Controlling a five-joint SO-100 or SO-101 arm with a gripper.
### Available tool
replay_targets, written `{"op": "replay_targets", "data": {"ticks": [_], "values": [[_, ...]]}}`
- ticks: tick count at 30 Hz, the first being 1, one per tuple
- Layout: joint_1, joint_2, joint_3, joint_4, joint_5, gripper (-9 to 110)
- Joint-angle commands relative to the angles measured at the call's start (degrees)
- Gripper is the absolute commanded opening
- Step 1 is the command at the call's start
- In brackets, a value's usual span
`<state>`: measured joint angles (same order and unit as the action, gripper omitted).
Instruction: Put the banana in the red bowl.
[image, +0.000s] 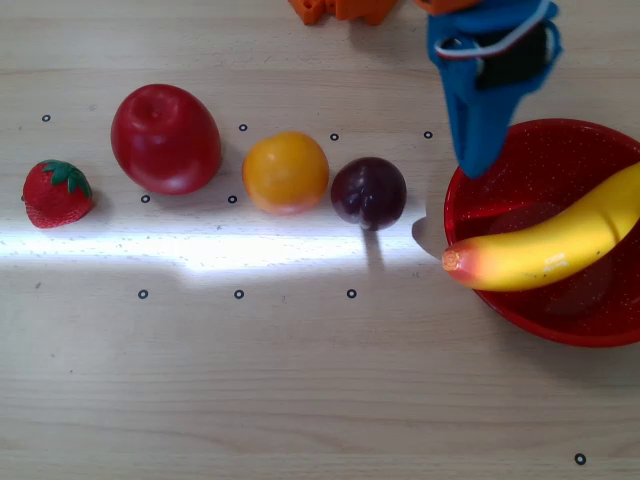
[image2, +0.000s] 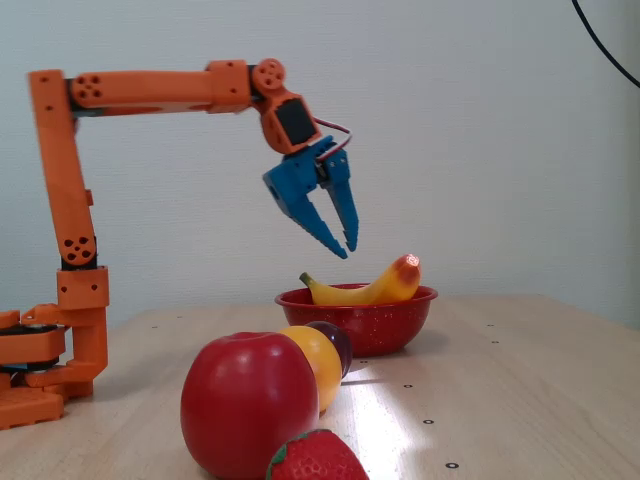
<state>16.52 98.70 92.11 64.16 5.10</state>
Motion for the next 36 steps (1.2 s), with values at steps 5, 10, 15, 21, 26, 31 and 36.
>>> {"op": "replay_targets", "data": {"ticks": [5,10,15,21,26,31,36], "values": [[-4.3,17.7,16.3,-8.2,-1.1,0],[-5.9,30.9,31.9,-14.5,0.3,0],[-7.0,44.6,46.8,-18.5,0.9,0],[-8.9,58.2,61.5,-23.0,0.6,0],[-9.2,69.3,71.4,-23.5,0.4,0],[-10.0,80.1,79.7,-22.8,-0.3,0],[-11.3,86.3,84.8,-22.3,-1.4,0]]}}
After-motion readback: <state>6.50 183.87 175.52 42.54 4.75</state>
